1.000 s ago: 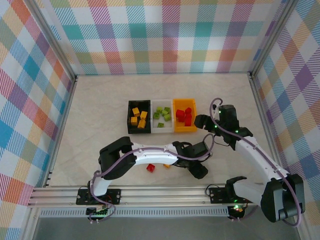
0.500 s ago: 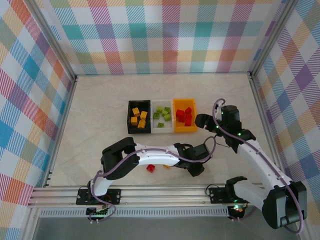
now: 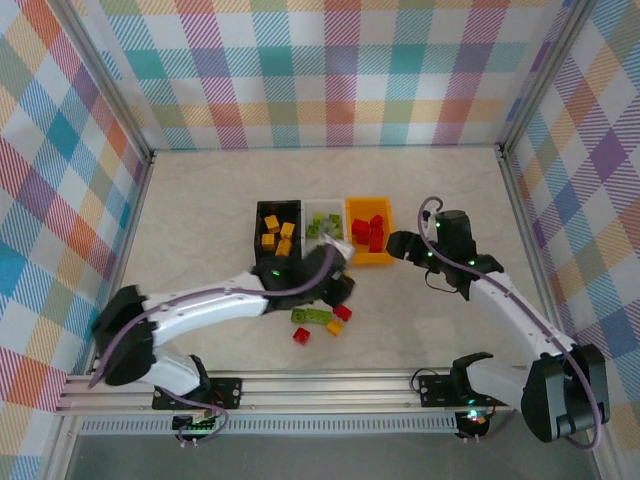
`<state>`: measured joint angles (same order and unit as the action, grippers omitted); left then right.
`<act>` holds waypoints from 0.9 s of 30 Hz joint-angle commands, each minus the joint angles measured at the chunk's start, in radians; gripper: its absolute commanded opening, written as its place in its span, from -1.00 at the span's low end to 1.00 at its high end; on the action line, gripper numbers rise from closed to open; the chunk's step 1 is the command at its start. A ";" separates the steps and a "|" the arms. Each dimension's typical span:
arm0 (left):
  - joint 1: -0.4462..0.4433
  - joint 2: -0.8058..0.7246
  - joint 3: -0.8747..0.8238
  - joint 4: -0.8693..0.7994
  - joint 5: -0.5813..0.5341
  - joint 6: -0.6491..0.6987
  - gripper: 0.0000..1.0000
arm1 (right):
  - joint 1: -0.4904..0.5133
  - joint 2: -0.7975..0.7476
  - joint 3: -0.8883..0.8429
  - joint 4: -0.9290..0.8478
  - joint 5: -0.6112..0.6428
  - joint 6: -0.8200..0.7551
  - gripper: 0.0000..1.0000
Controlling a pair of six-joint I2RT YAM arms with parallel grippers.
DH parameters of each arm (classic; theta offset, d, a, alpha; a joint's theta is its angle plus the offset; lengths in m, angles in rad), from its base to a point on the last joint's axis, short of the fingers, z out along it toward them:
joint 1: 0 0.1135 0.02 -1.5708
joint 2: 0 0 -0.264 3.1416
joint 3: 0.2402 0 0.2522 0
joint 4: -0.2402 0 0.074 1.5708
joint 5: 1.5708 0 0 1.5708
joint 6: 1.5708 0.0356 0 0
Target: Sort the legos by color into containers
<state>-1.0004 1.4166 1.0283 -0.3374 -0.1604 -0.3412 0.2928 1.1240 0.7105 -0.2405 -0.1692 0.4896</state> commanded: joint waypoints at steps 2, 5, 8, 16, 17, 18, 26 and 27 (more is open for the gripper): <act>0.174 -0.111 -0.048 -0.063 -0.031 -0.081 -0.24 | 0.064 0.061 0.036 -0.032 -0.058 -0.034 0.53; 0.296 -0.104 -0.004 -0.132 -0.034 -0.093 -0.23 | 0.111 0.077 0.038 -0.045 -0.055 -0.042 0.54; 0.410 -0.048 0.052 -0.171 -0.029 -0.106 -0.24 | 0.175 0.112 0.066 -0.079 -0.045 -0.063 0.53; 0.549 0.248 0.263 -0.205 -0.019 -0.117 -0.23 | 0.264 0.131 0.098 -0.123 -0.004 -0.089 0.53; 0.556 0.288 0.291 -0.211 -0.020 -0.116 -0.22 | 0.275 0.128 0.098 -0.128 -0.005 -0.094 0.53; 0.562 0.324 0.320 -0.221 -0.030 -0.117 -0.18 | 0.284 0.124 0.097 -0.134 -0.007 -0.098 0.54; 0.580 0.471 0.481 -0.291 -0.027 -0.124 0.33 | 0.364 0.126 0.070 -0.162 -0.007 -0.121 0.54; 0.579 0.460 0.480 -0.284 -0.008 -0.133 0.43 | 0.378 0.137 0.066 -0.158 -0.007 -0.121 0.55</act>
<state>-0.4366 1.8942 1.4700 -0.5781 -0.1902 -0.4564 0.6430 1.2579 0.7807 -0.3820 -0.1768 0.3977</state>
